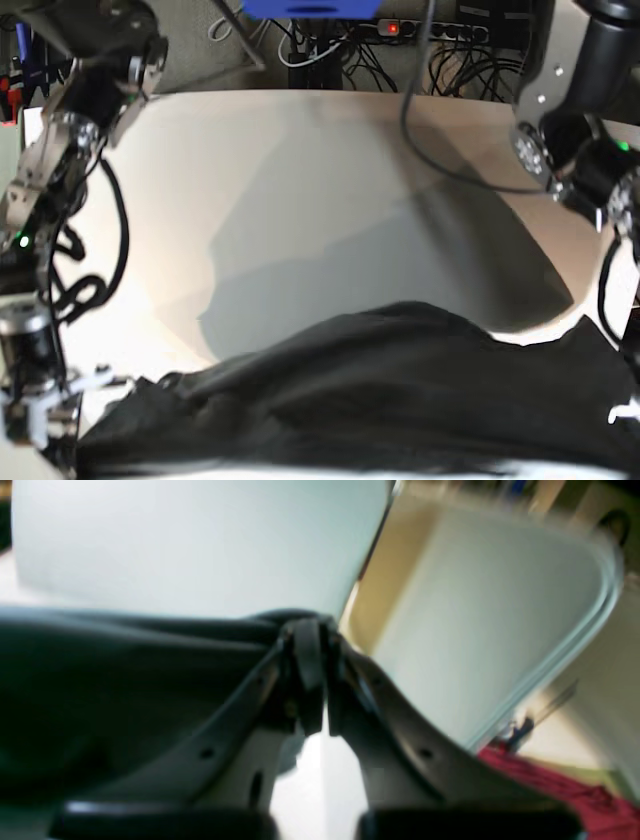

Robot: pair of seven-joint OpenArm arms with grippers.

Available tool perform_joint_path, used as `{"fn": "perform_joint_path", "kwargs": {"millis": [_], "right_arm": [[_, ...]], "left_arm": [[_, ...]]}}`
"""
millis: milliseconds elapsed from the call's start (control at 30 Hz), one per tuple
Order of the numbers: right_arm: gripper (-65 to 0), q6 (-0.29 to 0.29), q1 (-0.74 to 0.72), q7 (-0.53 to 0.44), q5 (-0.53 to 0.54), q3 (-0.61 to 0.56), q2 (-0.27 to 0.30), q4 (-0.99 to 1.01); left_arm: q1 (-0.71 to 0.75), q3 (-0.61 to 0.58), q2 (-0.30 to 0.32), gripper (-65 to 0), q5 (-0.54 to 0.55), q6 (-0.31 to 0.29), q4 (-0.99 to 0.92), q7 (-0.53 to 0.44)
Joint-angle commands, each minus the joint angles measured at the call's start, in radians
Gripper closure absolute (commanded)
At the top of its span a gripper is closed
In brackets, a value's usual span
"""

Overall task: Layout the t-shirt on the table in an organized manner, then fold the t-shirt properly
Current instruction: 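Lift the shirt with both grippers and swing it up and over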

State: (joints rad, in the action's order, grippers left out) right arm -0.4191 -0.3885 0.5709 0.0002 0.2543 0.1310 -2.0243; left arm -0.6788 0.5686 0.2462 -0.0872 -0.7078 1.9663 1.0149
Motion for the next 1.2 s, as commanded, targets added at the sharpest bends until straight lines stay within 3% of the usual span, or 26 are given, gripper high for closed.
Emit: {"fn": "perform_joint_path", "kwargs": {"millis": [0, 267, 567, 933, 1167], "right_arm": [[0.0, 0.01, -0.045, -0.03, 0.002, 0.003, 0.009, -0.017], [0.0, 0.013, -0.149, -0.032, 0.001, 0.024, 0.06, -0.019], [0.0, 0.007, -0.208, -0.039, 0.005, 0.118, 0.118, -0.022], [0.0, -0.03, -0.019, -0.268, 0.005, 0.165, 0.131, -0.022], [0.0, -0.031, 0.024, -0.263, 0.007, 0.161, 0.129, -0.013]], "left_arm": [[-0.052, -0.025, 0.011, -0.4, -0.023, 0.01, -0.002, -0.021], [-0.183, -0.104, 0.008, -0.4, -0.101, 0.01, -0.061, -0.021], [-0.135, -0.101, 0.005, -0.4, -0.096, 0.01, -0.006, -0.012], [0.017, -0.1, -0.032, -0.3, -0.098, 0.01, 0.049, -0.014], [0.051, -0.106, -0.032, -0.3, -0.099, 0.01, 0.034, -0.02]]}}
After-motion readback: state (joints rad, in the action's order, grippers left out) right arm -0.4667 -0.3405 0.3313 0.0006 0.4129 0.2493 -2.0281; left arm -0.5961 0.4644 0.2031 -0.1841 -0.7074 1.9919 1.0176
